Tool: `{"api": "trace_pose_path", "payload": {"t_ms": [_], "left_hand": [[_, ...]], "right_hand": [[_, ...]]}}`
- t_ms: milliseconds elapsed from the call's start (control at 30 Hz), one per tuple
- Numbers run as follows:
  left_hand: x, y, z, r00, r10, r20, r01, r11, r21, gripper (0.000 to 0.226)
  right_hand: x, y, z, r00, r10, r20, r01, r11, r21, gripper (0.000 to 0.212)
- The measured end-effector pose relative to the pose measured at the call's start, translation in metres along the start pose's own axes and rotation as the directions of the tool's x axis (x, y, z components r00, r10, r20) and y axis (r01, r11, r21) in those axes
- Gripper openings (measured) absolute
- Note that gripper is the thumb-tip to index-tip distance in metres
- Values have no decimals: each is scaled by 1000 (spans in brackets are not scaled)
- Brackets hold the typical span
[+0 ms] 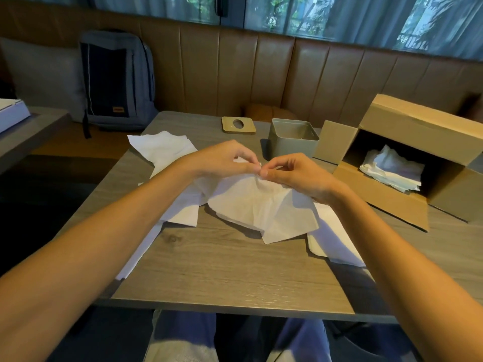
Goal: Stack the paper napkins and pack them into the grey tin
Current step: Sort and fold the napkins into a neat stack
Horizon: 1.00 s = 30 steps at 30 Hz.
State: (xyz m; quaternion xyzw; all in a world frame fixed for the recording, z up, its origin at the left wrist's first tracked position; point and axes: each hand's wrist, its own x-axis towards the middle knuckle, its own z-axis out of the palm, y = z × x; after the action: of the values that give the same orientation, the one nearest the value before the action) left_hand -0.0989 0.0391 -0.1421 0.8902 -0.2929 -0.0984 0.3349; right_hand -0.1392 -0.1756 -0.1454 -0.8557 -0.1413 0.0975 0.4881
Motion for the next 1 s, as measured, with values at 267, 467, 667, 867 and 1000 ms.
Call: {"api": "trace_pose_path", "payload": {"t_ms": [267, 467, 667, 867, 1000], "left_hand": [[-10, 3, -17, 994, -22, -105, 20, 999, -28, 14], [-26, -11, -19, 990, -125, -71, 121, 991, -61, 17], [-37, -18, -9, 985, -173, -13, 173, 984, -48, 18], [-44, -22, 2, 966, -258, -23, 251, 955, -155, 18], [-50, -17, 11, 940, -338, -42, 304, 890, -340, 26]], "right_hand": [[-12, 5, -19, 992, 112, 51, -113, 994, 9, 24], [-15, 13, -20, 997, 78, -18, -78, 997, -12, 16], [-9, 29, -17, 998, 64, 5, -62, 988, -140, 12], [-11, 48, -19, 999, 13, -31, -20, 972, -236, 14], [-10, 50, -17, 998, 10, -64, -25, 972, -235, 14]]}}
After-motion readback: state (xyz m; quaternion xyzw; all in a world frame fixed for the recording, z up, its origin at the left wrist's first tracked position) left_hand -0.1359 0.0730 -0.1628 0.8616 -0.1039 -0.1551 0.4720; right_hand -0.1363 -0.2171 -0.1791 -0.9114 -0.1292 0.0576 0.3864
